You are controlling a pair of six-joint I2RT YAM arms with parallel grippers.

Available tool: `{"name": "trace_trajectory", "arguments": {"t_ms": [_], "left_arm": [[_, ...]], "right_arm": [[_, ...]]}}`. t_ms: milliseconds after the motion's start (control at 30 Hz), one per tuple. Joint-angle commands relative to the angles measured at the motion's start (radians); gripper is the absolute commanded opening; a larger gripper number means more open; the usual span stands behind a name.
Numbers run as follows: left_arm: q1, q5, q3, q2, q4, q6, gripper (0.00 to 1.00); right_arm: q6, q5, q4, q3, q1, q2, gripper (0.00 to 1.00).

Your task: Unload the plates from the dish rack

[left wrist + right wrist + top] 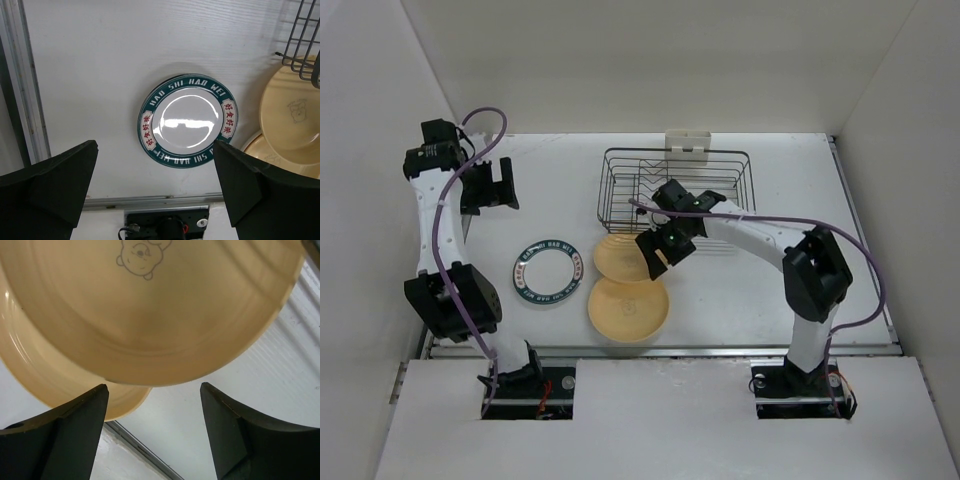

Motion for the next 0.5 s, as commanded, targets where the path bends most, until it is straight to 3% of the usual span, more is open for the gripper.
{"name": "trace_trajectory", "arguments": {"t_ms": [0,200,333,467], "left_arm": [[0.004,0.013,-0.021,-0.073,-0.001,0.021,1.0],[0.004,0.033,-0.032,-0.095,-0.013,0.021,1.0],[0.004,0.033,-0.053,-0.115,-0.013,0.021,1.0],[0.004,0.033,-0.073,-0.135,-0.004,0.03,1.0]], "right_arm": [[0.029,0.05,0.034,-0.015,0.007,-0.09,0.8],[0.175,0.101,0.09,-0.029,0.007,-0.087,0.86],[0.452,0.185,0.133,-0.153,0.007,-0.175,0.95],[0.609,0.207,0.269,-0.284,0.007,-0.24,1.0]]}}
